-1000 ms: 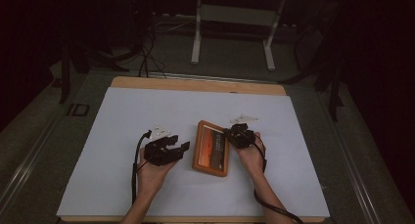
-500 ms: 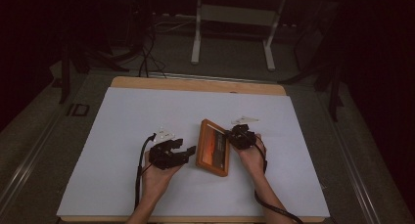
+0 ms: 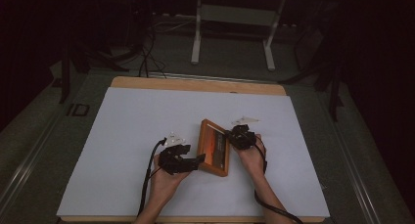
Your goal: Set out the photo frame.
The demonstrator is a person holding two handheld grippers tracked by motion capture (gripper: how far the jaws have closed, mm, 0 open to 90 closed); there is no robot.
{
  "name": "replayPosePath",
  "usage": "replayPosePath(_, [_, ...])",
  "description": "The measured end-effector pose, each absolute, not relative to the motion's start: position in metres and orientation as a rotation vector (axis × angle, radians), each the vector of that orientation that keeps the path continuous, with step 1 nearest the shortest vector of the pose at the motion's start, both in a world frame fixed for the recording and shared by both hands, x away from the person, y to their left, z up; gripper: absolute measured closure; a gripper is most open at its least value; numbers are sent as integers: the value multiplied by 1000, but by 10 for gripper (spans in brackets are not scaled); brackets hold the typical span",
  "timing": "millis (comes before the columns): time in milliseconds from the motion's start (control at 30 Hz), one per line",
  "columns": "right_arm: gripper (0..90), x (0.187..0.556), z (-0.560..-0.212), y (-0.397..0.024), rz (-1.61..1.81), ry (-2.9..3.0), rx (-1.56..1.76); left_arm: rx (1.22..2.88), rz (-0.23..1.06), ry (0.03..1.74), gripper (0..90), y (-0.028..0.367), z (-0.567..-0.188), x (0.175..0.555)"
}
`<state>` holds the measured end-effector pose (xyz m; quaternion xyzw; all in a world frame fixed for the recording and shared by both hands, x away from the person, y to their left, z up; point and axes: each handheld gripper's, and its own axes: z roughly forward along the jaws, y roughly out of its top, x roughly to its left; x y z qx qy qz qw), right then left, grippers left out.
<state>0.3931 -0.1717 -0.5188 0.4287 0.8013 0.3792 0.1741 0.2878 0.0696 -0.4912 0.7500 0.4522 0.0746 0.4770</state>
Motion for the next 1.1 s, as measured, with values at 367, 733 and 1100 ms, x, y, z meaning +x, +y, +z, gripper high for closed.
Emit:
replayPosePath(367, [900,393,-519,-172,1078,2265,1215,1874,82,1103,361,57,-505,292])
replayPosePath(733, [900,393,-520,-172,1079,2266,1208,1856,18,1109,442,54,-509,298])
replayPosePath(1100, [900,393,-518,-172,1061,2278,1188,1827,-12,1116,485,52,-509,298])
